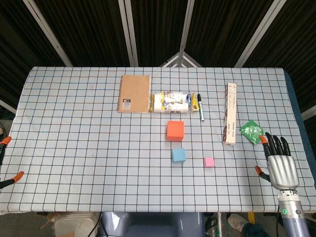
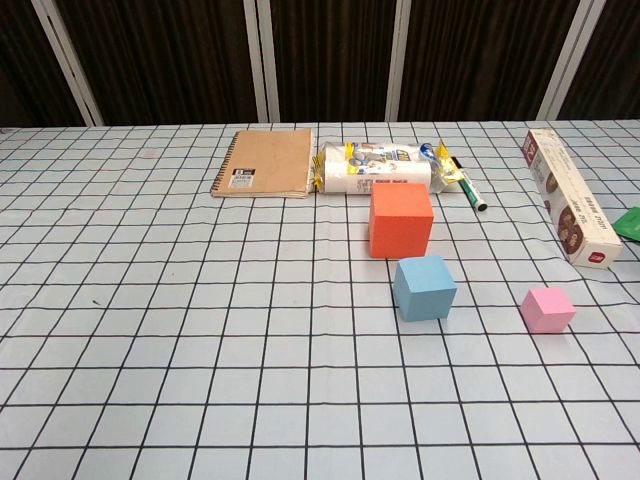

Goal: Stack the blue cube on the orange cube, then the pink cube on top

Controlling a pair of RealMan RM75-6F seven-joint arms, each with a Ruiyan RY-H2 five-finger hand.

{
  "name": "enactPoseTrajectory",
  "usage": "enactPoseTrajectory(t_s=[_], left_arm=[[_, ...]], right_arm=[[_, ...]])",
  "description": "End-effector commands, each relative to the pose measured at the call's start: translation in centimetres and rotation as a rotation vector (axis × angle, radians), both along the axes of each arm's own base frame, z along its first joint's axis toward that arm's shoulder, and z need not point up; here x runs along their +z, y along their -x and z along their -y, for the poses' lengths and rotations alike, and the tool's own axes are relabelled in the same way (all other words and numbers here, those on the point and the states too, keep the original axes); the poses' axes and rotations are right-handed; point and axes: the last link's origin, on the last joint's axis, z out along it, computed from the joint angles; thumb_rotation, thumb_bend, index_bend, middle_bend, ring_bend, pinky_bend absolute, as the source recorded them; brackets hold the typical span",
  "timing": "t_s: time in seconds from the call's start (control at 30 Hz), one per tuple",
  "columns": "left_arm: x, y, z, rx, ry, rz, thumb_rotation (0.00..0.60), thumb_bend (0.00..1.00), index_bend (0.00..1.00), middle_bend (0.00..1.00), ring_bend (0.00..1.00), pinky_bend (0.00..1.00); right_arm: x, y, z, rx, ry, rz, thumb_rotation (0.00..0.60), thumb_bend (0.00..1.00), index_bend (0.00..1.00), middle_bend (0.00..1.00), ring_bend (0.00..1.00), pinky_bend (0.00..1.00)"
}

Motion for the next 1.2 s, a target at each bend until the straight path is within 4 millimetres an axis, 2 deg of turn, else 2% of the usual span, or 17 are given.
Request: enactPoseTrajectory(t_s=[0.03, 0.5, 0.93, 1.03, 1.2], left_arm=[[0.0, 0.0, 0.0, 0.001, -0.001, -0.001, 0.600, 0.12, 0.06, 0.00, 0.00, 0.00], [-0.3, -0.2, 0.1, -0.009, 0.002, -0.006, 0.600, 0.12, 0.06, 0.00, 0.00, 0.00], [-0.3, -0.3, 0.3, -0.005, -0.002, -0.003, 0.600, 0.12, 0.06, 0.00, 0.00, 0.00], [-0.4, -0.4, 0.3, -0.008, 0.001, -0.005, 0.600, 0.12, 0.06, 0.00, 0.00, 0.00], [-0.5, -0.3, 0.1, 0.004, -0.001, -0.005, 0.600, 0.12, 0.06, 0.00, 0.00, 0.00]], right_arm=[[-0.1, 0.0, 0.0, 0.000, 0.000, -0.004, 0.600, 0.28, 0.00, 0.00, 0.00, 0.00], [0.4, -0.3, -0.5, 0.015, 0.014, 0.019, 0.600, 0.28, 0.00, 0.00, 0.00, 0.00], [-0.5, -1.4, -1.7, 0.030, -0.083, 0.064, 0.600, 0.28, 0.00, 0.00, 0.00, 0.00], [-1.1, -1.8, -2.1, 0.044, -0.113, 0.047, 0.600, 0.28, 0.00, 0.00, 0.00, 0.00], [-3.3, -3.4, -2.1, 0.070, -0.189, 0.034, 0.600, 0.28, 0.00, 0.00, 0.00, 0.00]])
